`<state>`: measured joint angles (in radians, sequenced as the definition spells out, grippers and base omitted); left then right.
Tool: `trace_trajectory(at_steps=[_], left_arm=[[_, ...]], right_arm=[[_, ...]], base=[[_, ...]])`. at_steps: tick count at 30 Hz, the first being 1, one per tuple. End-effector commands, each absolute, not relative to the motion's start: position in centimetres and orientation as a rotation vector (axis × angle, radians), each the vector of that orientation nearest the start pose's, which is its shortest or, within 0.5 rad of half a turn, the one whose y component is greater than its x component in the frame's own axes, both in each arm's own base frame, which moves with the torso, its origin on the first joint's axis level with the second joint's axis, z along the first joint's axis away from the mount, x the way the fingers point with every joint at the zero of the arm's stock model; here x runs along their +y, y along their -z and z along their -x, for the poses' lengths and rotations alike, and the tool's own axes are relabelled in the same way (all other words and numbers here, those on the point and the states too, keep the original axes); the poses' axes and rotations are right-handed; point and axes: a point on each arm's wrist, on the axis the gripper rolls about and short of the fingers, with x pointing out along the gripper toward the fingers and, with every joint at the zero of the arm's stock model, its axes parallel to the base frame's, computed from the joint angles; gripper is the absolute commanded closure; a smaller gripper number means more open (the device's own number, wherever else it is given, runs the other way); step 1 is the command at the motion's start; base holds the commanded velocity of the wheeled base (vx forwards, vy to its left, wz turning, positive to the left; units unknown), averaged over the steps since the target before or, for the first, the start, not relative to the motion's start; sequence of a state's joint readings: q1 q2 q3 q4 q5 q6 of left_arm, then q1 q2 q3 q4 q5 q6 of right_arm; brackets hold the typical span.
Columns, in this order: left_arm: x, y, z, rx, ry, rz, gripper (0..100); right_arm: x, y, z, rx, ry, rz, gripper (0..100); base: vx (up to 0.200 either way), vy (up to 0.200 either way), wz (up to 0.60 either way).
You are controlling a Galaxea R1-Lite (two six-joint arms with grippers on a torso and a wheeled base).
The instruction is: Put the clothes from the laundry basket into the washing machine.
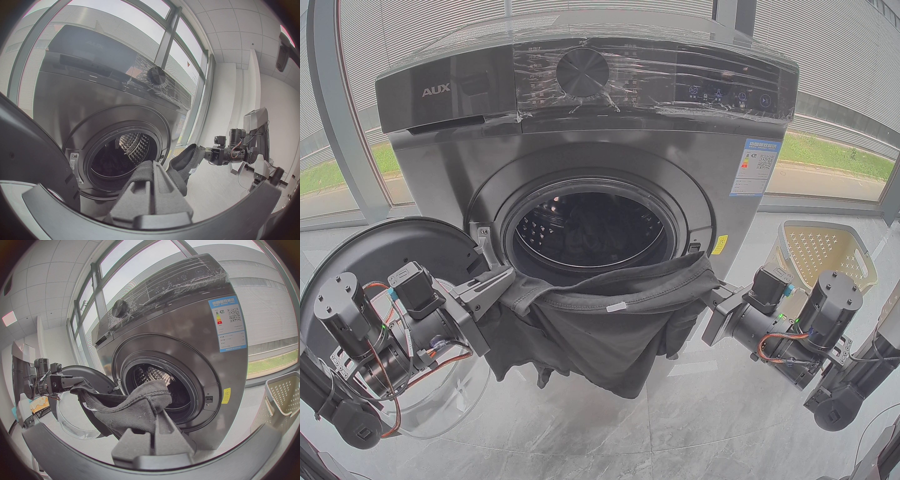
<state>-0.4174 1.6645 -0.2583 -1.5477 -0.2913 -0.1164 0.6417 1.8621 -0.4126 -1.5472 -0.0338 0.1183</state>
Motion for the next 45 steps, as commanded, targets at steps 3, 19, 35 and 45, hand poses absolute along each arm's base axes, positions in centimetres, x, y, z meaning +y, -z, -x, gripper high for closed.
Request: trace_trajectory(at_steps=[3,19,35,45], left_arm=[[-9.99,-15.31,-20.95,-0.104,0.715,0.121,100],[-10.11,-15.26,-20.87,-0.101,0.721,0.121,100],[-10.03,-15.15,-20.86,-0.095,0.718,0.122,100],[-10.08,-15.15,-20.78,-0.094,0.723,0.125,100]], right_arm=[[16.93,-13.22,-22.74,-0.054,-0.613,-0.146,100],[16.99,-13.26,-22.67,-0.055,-0.616,-0.147,100],[17.04,-13.15,-22.66,-0.048,-0.618,-0.151,100],[17.05,-13.23,-22.6,-0.051,-0.62,-0.152,100]], base=[[0.0,0.0,0.0],[0.0,0.0,0.0],[0.0,0.0,0.0],[0.0,0.0,0.0]])
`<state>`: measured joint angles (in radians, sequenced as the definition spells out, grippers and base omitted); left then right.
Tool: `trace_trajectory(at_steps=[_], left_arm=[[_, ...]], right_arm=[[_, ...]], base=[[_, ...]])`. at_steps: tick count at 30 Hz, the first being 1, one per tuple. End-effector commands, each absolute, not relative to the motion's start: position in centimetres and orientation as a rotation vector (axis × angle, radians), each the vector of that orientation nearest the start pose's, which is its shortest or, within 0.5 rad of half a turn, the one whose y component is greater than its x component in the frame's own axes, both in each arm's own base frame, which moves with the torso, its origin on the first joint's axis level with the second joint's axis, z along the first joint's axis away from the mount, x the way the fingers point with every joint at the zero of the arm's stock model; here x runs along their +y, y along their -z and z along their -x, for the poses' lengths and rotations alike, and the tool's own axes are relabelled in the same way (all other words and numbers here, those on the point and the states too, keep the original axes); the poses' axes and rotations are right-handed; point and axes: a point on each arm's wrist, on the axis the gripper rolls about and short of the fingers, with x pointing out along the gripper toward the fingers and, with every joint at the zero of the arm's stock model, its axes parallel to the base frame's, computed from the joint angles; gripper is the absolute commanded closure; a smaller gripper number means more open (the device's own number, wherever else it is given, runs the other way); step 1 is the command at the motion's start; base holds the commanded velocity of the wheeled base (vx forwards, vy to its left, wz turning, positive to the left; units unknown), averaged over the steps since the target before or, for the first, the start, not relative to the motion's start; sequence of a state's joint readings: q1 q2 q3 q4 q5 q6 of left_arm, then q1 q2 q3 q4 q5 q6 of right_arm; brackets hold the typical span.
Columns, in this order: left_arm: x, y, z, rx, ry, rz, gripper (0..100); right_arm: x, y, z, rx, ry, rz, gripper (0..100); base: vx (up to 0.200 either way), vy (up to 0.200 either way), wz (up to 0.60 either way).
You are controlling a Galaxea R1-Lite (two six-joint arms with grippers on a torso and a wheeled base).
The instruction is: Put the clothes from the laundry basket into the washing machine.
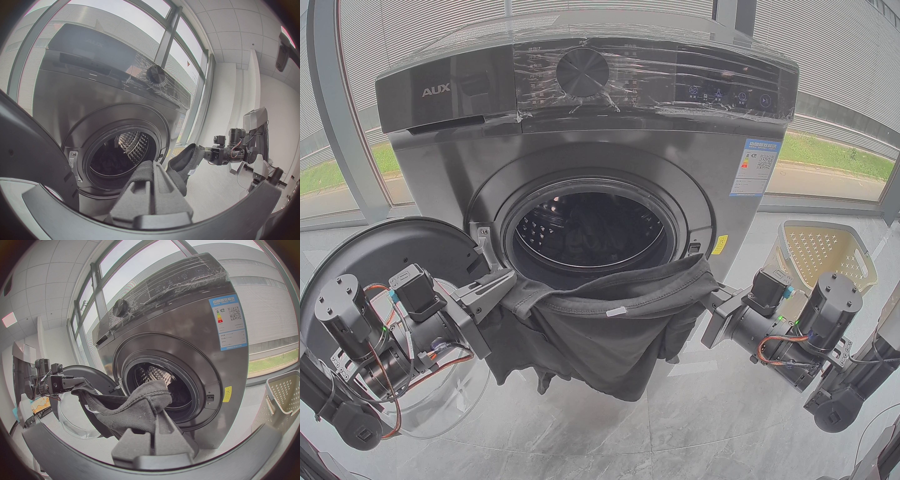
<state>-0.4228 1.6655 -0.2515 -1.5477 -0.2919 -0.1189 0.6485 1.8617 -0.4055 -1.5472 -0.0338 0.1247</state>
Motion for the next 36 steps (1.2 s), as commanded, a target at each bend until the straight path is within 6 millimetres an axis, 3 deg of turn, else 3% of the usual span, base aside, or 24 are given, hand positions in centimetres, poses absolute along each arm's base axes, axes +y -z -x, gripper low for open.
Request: trace_trajectory(at_steps=[1,3,4,14,20,36], left_arm=[[-10.1,-15.2,-20.8,-0.094,0.723,0.125,100],[-10.1,-15.1,-20.8,-0.09,0.727,0.126,100],[-10.1,-15.0,-20.7,-0.085,0.735,0.126,0],[-10.3,-13.0,-19.7,0.021,0.797,0.123,0],[-11.6,-11.4,-19.0,0.11,0.905,0.115,0],[-13.9,-8.2,-21.8,0.211,0.911,0.095,0]], right_arm=[[17.0,-13.2,-22.6,-0.051,-0.62,-0.152,100],[17.0,-13.2,-22.6,-0.051,-0.62,-0.152,100],[17.0,-13.2,-22.6,-0.051,-0.62,-0.152,100],[17.3,-13.7,-22.8,-0.072,-0.624,-0.158,100],[18.0,-14.0,-23.1,-0.09,-0.635,-0.166,100],[19.8,-15.6,-23.1,-0.161,-0.694,-0.195,100]], base=[[0.0,0.0,0.0],[0.0,0.0,0.0],[0.0,0.0,0.0],[0.0,0.0,0.0],[0.0,0.0,0.0],[0.0,0.0,0.0]])
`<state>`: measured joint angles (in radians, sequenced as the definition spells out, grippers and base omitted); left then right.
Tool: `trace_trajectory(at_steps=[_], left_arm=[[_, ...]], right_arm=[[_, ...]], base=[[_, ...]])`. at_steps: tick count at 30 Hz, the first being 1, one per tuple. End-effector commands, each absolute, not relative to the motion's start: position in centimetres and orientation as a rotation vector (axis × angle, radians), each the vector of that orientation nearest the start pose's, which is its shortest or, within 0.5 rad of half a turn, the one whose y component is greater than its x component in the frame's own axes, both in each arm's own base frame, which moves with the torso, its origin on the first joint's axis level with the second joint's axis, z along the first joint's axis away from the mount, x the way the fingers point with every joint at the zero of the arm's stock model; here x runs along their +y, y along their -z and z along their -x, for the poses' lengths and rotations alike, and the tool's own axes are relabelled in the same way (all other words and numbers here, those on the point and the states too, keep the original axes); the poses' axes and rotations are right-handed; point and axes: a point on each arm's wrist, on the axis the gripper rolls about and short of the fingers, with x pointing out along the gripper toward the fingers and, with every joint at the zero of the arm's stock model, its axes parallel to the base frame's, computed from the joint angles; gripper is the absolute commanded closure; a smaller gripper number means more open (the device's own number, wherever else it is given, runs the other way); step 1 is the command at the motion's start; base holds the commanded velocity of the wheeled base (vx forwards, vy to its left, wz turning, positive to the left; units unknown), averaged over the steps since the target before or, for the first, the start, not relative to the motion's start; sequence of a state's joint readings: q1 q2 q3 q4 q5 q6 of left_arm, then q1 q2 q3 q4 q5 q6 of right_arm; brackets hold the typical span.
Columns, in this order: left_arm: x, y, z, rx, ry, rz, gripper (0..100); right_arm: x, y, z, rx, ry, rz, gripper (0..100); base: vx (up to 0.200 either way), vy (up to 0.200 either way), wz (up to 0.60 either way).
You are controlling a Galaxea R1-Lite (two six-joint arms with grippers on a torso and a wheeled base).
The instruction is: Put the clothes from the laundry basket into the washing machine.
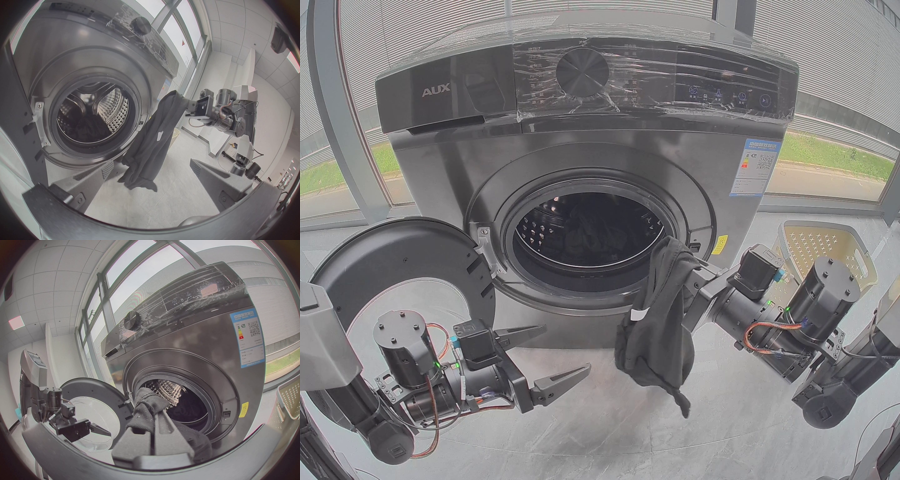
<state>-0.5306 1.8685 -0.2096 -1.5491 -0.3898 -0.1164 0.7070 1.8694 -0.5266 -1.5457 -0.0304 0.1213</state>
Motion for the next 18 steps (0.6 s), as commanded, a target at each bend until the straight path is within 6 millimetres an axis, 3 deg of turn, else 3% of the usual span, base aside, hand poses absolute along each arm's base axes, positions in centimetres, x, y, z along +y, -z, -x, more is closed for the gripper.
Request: trace_trajectory(at_steps=[1,8,18], left_arm=[[-13.9,-8.2,-21.9,0.211,0.911,0.095,0],[-14.4,-6.7,-22.2,0.255,0.915,0.072,0],[-14.9,-6.2,-23.0,0.259,0.919,0.067,0]], right_arm=[[19.8,-15.6,-23.1,-0.163,-0.694,-0.195,100],[20.9,-16.4,-23.2,-0.196,-0.721,-0.214,100],[22.4,-17.3,-22.5,-0.215,-0.771,-0.257,100]], base=[[0.0,0.0,0.0],[0.0,0.0,0.0],[0.0,0.0,0.0]])
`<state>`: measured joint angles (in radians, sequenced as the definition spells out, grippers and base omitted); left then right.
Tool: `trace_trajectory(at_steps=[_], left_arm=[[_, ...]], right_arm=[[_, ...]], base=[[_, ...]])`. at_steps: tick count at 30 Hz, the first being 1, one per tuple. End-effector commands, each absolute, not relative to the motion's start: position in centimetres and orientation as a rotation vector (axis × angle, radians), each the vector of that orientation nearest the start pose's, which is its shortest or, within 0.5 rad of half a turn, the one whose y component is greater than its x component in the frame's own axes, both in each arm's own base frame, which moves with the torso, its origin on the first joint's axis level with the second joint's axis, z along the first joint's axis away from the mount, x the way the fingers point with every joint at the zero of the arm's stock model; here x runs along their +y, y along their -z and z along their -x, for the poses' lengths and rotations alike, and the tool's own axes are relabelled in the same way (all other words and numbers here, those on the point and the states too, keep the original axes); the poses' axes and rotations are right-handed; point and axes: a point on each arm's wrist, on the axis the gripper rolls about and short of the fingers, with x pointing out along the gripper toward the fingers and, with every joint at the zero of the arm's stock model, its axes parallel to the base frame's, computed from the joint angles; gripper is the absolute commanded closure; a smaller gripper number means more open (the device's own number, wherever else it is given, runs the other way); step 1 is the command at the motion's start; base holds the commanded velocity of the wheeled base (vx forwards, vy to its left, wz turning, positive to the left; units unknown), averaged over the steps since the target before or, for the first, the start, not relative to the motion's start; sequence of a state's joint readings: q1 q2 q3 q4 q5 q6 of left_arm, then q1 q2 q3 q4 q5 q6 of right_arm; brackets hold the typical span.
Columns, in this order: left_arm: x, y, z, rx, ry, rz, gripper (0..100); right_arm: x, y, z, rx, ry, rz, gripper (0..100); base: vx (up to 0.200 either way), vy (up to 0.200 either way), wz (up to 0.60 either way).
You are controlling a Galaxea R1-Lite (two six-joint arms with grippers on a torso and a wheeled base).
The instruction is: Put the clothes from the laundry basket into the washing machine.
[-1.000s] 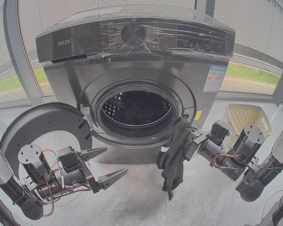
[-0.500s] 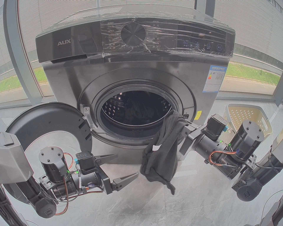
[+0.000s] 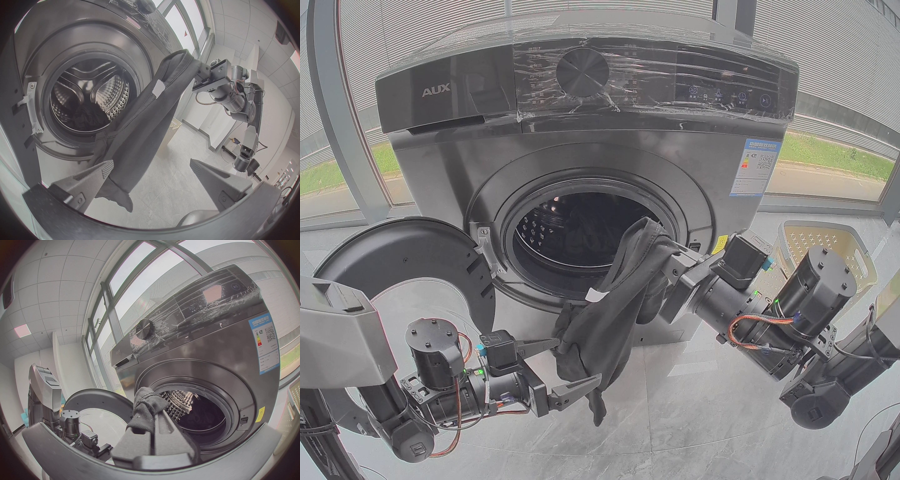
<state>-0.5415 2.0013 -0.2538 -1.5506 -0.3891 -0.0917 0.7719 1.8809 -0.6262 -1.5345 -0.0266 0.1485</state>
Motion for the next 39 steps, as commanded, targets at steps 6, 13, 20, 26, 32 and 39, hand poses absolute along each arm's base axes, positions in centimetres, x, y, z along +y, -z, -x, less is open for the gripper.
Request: trace_trajectory(at_steps=[6,13,20,26,32,39], left_arm=[[-15.8,-5.5,-23.6,0.263,0.937,0.063,0],[-17.3,-4.6,-22.9,0.296,0.989,0.052,0],[-17.8,-4.2,-22.7,0.311,1.006,0.048,0],[-18.0,-3.7,-23.1,0.316,1.003,0.043,0],[-18.3,-3.5,-23.6,0.306,0.978,0.041,0],[-18.2,-3.5,-23.7,0.303,0.971,0.04,0]], right_arm=[[22.8,-17.4,-22.1,-0.216,-0.786,-0.262,100],[23.0,-17.4,-21.8,-0.219,-0.795,-0.265,100],[23.1,-17.4,-21.7,-0.217,-0.795,-0.265,100],[23.1,-17.4,-21.5,-0.214,-0.801,-0.263,100],[23.3,-17.5,-21.1,-0.216,-0.814,-0.269,100],[23.5,-17.4,-20.9,-0.215,-0.823,-0.27,100]], base=[[0.0,0.0,0.0],[0.0,0.0,0.0],[0.0,0.0,0.0],[0.0,0.0,0.0],[0.0,0.0,0.0],[0.0,0.0,0.0]])
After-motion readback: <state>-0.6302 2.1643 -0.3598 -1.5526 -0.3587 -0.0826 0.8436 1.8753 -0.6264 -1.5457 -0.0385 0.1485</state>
